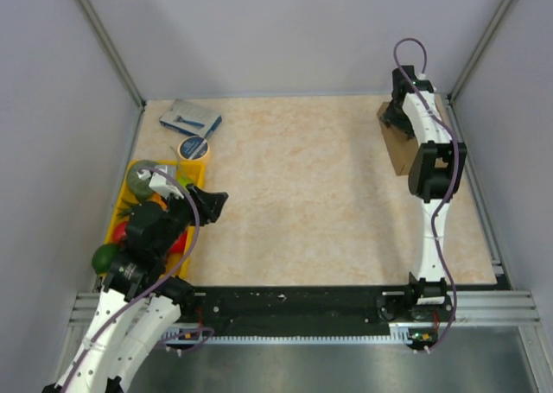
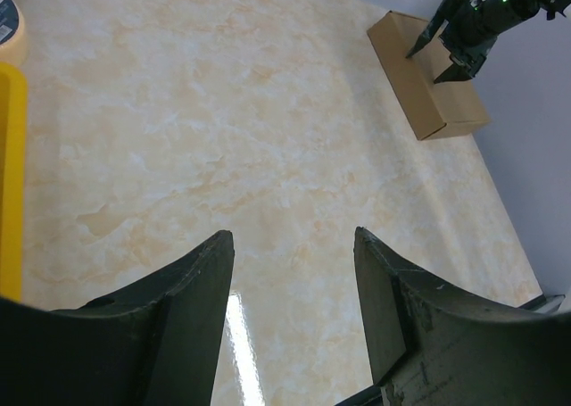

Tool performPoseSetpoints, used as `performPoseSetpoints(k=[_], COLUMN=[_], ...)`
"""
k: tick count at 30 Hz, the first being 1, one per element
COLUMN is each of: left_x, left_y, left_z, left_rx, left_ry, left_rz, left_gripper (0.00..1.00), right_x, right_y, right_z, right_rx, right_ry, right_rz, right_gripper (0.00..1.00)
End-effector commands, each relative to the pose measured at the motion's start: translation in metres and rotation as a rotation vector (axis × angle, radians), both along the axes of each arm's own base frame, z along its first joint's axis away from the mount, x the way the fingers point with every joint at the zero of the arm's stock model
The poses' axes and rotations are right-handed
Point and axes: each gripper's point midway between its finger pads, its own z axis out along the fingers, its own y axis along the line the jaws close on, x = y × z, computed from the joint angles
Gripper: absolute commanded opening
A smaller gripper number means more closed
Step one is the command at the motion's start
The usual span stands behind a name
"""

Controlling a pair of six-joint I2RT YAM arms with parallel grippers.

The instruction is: Fold the paper box

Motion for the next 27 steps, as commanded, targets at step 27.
performPoseSetpoints(k=[27], left_x=[-0.046], left_y=[-0.015], left_z=[0.072], left_rx=[-0.148], left_ry=[-0.05], left_rz=[-0.145], left_gripper=[0.69], right_x=[-0.091], right_y=[0.106], right_z=[0.252], right_rx=[-0.132], right_ry=[-0.431], right_rz=[0.574], right_gripper=[0.95])
